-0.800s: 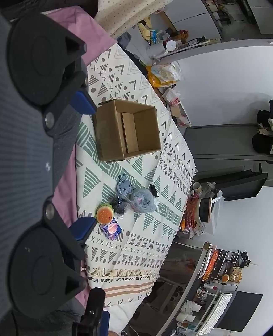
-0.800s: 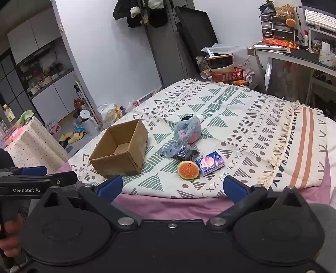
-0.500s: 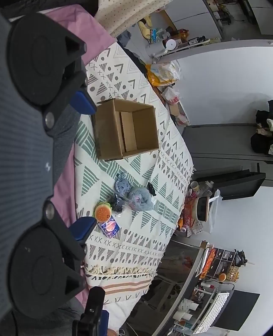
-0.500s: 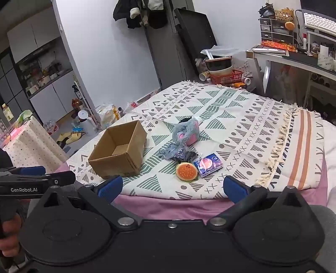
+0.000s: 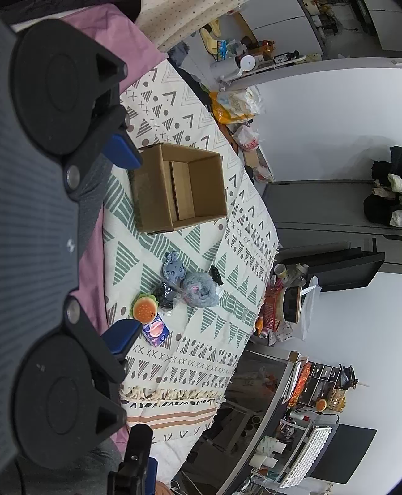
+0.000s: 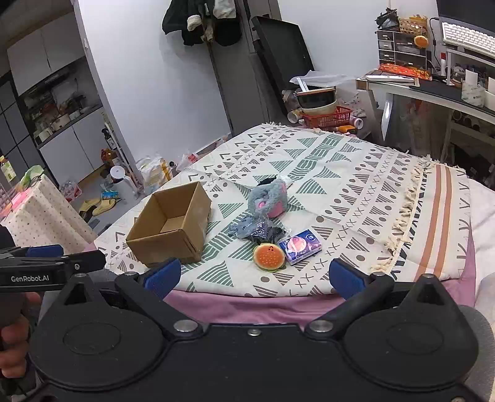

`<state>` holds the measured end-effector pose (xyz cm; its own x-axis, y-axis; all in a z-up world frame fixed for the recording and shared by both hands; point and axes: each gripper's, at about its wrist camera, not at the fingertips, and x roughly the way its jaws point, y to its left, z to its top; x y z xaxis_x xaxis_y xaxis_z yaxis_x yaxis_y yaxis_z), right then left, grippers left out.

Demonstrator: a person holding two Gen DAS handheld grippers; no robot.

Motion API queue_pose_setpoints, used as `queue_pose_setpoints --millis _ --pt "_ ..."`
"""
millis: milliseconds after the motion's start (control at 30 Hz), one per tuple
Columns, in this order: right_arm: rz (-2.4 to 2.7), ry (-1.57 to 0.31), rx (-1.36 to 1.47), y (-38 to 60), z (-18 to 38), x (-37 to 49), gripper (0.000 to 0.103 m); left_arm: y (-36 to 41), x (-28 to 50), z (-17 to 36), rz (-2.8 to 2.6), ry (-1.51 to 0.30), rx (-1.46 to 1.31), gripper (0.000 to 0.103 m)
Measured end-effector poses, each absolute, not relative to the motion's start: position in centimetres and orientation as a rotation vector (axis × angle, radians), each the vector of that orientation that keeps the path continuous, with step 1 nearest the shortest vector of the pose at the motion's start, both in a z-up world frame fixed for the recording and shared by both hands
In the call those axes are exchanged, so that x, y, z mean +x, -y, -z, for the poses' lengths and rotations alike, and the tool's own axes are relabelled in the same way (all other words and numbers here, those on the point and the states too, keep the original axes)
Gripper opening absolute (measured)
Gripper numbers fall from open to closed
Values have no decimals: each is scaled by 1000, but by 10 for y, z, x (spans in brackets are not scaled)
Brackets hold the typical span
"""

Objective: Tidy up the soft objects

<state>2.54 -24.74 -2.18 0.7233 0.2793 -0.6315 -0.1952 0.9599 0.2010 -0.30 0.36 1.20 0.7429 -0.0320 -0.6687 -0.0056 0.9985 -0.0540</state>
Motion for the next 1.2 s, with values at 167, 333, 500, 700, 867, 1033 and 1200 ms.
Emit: queue_pose_setpoints --millis 167,333,500,700,867,1033,1200 --pt "-251 -716 122 249 22 25 103 -4 -3 -13 10 -731 -58 103" --pt "-253 -707 121 248 19 24 103 -6 -2 -16 8 -731 -71 103" --pt "-252 -705 116 248 18 24 103 -5 -2 -16 7 -736 -73 103" --pt "-249 -705 114 249 19 25 103 -5 -2 -16 10 -735 -75 103" --pt "-247 -701 113 249 18 24 103 -5 -2 -17 9 -735 -76 103" --pt "-248 -696 111 249 17 23 103 -5 -2 -17 9 -734 -71 103" --pt "-249 -693 113 250 17 24 103 -5 -2 -17 8 -735 -73 103"
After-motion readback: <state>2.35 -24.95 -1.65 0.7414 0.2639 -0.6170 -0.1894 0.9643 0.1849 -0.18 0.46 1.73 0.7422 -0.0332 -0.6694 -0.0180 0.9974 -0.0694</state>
